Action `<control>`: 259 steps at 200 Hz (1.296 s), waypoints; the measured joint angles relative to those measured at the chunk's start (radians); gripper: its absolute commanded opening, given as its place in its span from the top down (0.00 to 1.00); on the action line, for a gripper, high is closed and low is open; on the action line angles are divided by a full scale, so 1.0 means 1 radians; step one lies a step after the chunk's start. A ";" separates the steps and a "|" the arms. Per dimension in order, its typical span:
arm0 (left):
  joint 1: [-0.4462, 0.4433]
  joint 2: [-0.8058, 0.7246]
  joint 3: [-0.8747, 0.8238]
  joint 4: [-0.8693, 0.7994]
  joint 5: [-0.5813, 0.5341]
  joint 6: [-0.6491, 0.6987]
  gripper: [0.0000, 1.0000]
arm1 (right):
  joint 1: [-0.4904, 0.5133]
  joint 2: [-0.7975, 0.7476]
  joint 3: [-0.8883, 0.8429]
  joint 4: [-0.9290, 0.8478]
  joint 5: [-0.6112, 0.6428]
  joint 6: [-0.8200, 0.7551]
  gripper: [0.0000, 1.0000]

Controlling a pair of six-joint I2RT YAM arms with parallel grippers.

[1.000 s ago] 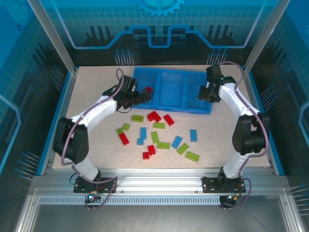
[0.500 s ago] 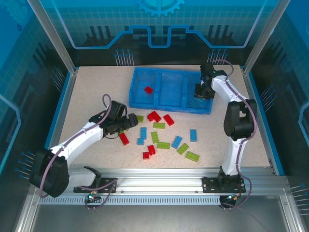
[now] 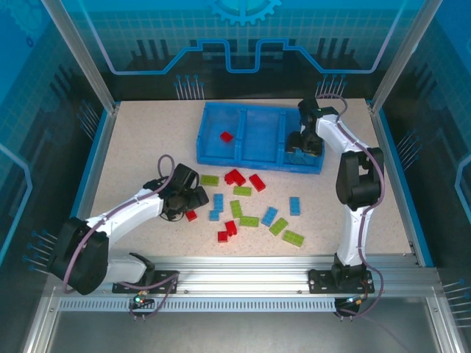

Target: Sort the legos into containers by color

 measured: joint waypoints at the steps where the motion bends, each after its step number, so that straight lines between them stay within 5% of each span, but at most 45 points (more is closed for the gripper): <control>1: 0.000 0.002 -0.001 0.000 0.000 -0.002 0.05 | 0.000 -0.001 -0.001 0.000 0.000 0.000 0.22; 113: 0.000 0.169 0.006 0.003 -0.012 -0.081 0.25 | 0.044 -0.469 -0.441 0.136 0.001 0.020 0.18; 175: -0.001 0.205 0.034 -0.059 -0.050 -0.099 0.58 | 0.067 -0.639 -0.661 0.161 0.013 0.051 0.14; 259: -0.017 0.090 0.244 -0.048 -0.063 -0.032 0.59 | 0.173 -0.743 -0.972 0.227 0.000 0.176 0.12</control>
